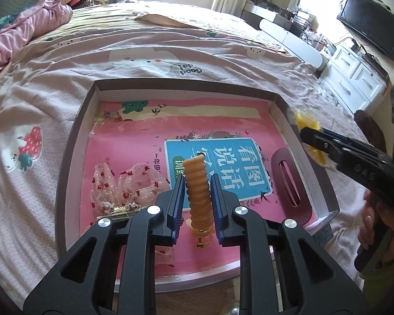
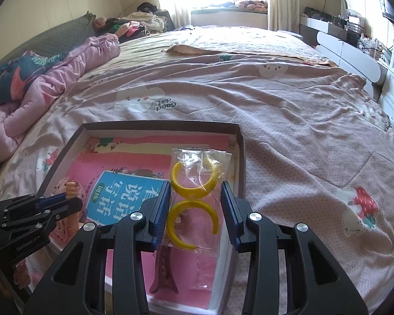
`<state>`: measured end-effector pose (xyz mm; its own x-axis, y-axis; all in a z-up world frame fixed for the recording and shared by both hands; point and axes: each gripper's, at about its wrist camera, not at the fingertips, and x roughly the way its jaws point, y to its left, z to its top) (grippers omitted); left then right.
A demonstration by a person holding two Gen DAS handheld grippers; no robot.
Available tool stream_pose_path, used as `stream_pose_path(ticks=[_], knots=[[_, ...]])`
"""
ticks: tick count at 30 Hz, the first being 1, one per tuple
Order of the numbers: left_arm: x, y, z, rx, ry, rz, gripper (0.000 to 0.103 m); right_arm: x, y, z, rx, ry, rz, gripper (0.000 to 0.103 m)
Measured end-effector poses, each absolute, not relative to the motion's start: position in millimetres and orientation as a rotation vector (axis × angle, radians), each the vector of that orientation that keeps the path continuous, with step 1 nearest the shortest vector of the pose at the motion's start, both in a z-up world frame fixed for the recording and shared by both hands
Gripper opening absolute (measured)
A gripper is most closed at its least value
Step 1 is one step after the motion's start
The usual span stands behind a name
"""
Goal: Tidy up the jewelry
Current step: 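Lower the hair tie into the tray with the left tool while the right tool carries the earrings there, then open both tools to release the items in the tray and withdraw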
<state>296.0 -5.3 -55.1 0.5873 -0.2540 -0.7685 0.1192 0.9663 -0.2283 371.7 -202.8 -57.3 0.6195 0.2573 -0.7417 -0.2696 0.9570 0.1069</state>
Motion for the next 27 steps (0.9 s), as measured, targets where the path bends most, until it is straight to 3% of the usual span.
stream_pose_path(ticks=[8, 21, 27], knots=[[291, 2, -50, -0.181, 0.903, -0.216, 0.034, 389, -188, -71, -0.043, 0.902, 0.325, 0.037], [276, 16, -37, -0.182, 0.882, -0.162, 0.046, 385, -181, -83, -0.023, 0.934, 0.336, 0.041], [265, 21, -28, -0.196, 0.863, -0.148, 0.053, 371, -190, -77, 0.005, 0.912, 0.335, 0.050]])
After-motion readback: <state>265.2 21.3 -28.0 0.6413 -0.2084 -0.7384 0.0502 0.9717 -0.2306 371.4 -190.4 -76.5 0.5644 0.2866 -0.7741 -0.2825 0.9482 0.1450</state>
